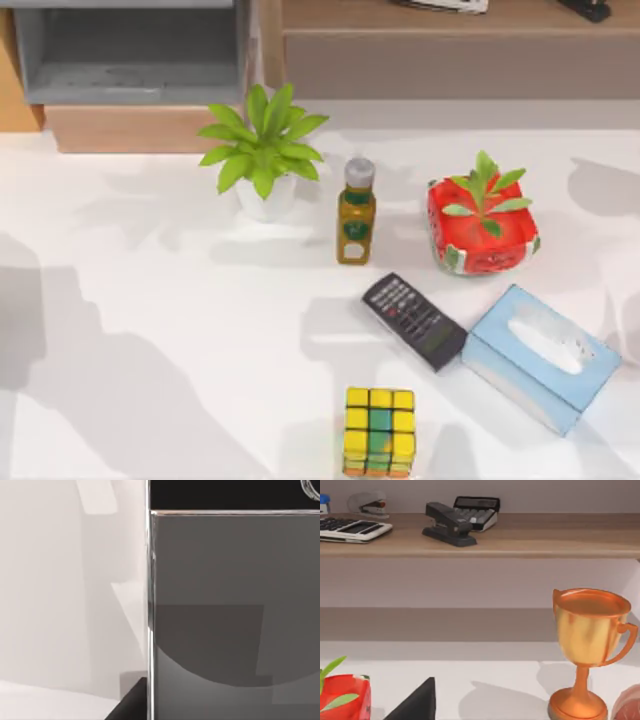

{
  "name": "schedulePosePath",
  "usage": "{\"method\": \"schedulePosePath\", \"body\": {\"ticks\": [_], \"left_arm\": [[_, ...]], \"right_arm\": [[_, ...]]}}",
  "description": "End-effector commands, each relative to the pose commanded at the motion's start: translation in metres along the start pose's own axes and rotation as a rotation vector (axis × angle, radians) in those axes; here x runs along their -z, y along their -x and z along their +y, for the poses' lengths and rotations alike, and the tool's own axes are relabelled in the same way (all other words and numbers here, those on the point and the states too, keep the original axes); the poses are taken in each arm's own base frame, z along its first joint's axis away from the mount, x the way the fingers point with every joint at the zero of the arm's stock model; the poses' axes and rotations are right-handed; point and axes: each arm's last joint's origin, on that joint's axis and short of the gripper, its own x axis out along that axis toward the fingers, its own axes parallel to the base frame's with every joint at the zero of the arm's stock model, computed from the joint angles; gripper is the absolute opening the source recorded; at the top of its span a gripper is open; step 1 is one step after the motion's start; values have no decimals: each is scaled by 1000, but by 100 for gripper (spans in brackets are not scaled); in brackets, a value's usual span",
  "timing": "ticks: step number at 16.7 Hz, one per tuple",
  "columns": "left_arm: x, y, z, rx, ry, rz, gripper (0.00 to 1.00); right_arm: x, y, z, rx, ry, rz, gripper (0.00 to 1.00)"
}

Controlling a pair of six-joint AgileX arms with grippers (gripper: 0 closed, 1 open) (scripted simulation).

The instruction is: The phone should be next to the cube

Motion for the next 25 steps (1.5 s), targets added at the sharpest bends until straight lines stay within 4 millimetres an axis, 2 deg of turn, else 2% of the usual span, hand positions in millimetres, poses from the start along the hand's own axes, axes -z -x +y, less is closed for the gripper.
{"method": "schedulePosePath", "body": {"ticks": [2,3,10,17,21,25], "left_arm": [[0,0,0,0,0,0,2],[0,0,0,0,0,0,0],[0,0,0,0,0,0,0],[0,25,-1,1,0,-11,0],[0,24,-1,2,-1,-8,0],[-11,52,-6,-49,10,-95,0]], "right_arm": [[0,0,0,0,0,0,100],[0,0,0,0,0,0,100],[0,0,0,0,0,0,100],[0,0,0,0,0,0,100],[0,0,0,0,0,0,100],[0,0,0,0,0,0,100]]}}
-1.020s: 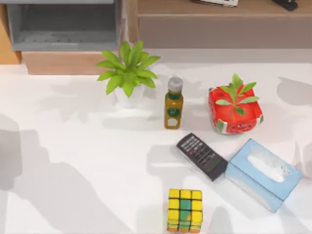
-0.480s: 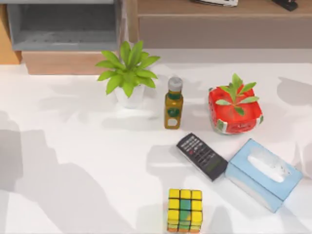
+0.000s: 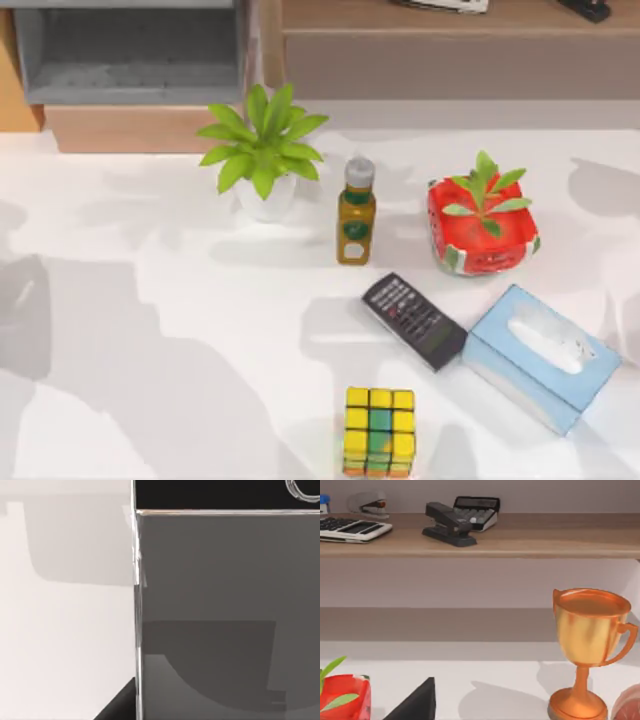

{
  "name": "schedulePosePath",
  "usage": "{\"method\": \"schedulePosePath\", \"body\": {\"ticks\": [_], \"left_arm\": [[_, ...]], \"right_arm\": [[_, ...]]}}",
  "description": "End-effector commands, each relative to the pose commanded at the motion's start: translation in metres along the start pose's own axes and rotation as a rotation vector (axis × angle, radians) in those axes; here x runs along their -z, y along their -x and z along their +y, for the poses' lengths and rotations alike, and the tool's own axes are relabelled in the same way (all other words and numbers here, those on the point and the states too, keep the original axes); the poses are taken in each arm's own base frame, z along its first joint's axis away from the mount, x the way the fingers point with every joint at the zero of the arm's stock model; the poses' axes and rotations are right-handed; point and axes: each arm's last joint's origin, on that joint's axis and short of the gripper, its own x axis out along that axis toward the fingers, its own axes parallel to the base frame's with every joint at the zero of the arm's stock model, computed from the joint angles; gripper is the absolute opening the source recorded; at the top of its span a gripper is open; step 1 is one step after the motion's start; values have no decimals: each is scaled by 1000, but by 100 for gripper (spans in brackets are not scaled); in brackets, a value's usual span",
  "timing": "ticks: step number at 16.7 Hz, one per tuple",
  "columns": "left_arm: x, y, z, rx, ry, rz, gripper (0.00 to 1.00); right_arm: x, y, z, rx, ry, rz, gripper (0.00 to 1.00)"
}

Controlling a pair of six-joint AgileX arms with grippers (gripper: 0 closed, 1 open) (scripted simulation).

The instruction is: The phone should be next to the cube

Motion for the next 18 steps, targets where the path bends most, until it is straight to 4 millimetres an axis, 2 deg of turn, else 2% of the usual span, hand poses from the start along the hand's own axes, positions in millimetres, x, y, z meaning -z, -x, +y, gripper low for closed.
{"method": "schedulePosePath", "body": {"ticks": [4,10,14,18], "left_arm": [[-17,28,-26,-19,24,-87,0],[-29,45,-97,55,73,-115,0],[-23,45,-152,117,111,-51,0],[-7,43,-205,137,147,42,0]], "right_arm": [[0,0,0,0,0,0,100],[0,0,0,0,0,0,100],[0,0,0,0,0,0,100],[0,0,0,0,0,0,100]]}}
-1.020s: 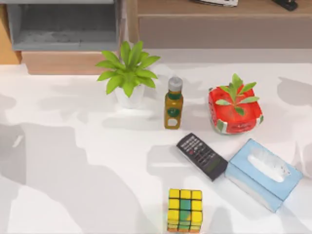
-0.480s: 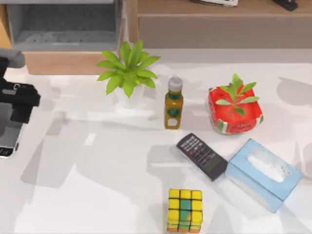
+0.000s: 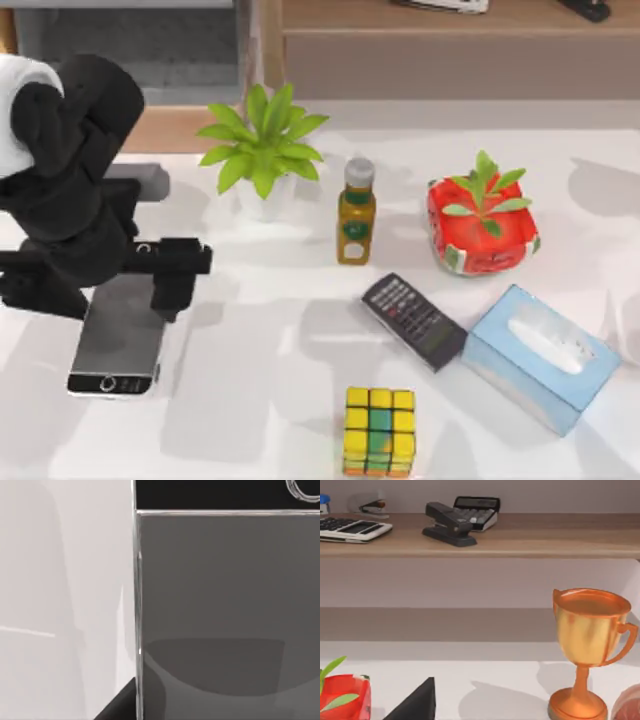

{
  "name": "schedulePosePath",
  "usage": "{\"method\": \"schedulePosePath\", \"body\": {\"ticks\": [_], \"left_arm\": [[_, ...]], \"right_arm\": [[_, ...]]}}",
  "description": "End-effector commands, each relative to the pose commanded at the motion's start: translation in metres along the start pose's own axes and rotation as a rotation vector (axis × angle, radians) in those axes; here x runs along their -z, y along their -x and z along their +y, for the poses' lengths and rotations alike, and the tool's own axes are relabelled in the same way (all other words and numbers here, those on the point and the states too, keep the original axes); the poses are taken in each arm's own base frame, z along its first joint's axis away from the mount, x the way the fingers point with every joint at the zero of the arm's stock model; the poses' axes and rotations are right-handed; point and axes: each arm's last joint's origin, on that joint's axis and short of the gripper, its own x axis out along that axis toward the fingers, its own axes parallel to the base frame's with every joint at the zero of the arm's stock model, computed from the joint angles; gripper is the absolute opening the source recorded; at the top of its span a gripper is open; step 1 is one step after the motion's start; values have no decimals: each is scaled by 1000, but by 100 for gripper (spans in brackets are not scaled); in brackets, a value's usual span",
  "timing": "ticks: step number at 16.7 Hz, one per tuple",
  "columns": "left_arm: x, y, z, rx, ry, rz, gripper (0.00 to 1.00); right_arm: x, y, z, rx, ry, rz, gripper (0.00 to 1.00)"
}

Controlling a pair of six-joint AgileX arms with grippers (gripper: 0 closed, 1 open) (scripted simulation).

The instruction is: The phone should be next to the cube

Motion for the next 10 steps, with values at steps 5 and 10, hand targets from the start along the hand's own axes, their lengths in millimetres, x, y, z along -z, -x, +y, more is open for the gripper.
{"method": "schedulePosePath", "body": {"ticks": [5,10], "left_arm": [[32,-9,-46,-41,43,74,0],[56,-10,-77,-88,68,66,0]], "right_arm": [[0,0,0,0,0,0,100],[0,0,0,0,0,0,100]]}}
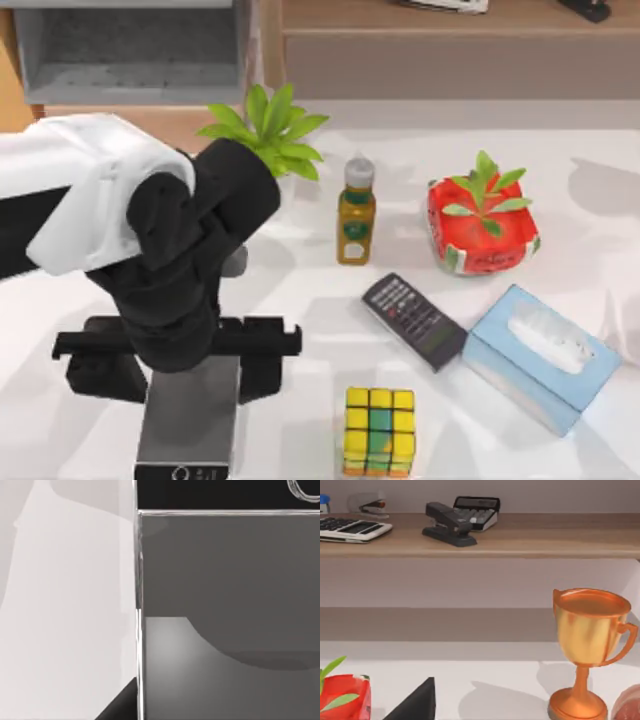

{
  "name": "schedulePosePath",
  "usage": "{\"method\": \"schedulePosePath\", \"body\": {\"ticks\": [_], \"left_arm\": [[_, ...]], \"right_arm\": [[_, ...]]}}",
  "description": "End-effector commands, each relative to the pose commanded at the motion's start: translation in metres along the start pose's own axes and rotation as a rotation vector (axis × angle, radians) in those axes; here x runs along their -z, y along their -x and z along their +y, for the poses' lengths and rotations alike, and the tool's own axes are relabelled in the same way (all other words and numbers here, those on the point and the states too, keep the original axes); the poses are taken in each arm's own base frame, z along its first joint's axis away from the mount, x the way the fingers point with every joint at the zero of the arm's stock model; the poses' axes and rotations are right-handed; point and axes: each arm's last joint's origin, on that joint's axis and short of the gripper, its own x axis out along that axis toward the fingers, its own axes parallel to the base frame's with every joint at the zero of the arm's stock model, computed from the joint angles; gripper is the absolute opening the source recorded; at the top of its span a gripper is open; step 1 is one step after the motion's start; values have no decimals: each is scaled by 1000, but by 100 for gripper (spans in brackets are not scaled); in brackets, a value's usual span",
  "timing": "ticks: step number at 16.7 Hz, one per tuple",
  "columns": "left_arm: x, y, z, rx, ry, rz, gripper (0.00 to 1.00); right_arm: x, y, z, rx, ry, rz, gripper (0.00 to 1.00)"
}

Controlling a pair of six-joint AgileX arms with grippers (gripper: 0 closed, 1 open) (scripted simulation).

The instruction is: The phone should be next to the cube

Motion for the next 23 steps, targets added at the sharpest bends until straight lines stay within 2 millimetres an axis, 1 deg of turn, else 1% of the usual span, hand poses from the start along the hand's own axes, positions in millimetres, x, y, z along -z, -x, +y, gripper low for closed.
{"method": "schedulePosePath", "body": {"ticks": [4,14,18,23], "left_arm": [[9,3,-11,-11,11,-30,0],[9,1,-12,-8,17,-29,0],[10,-3,-13,6,18,-18,0],[12,-15,-14,22,19,15,0]], "right_arm": [[0,0,0,0,0,0,100],[0,0,0,0,0,0,100],[0,0,0,0,0,0,100],[0,0,0,0,0,0,100]]}}
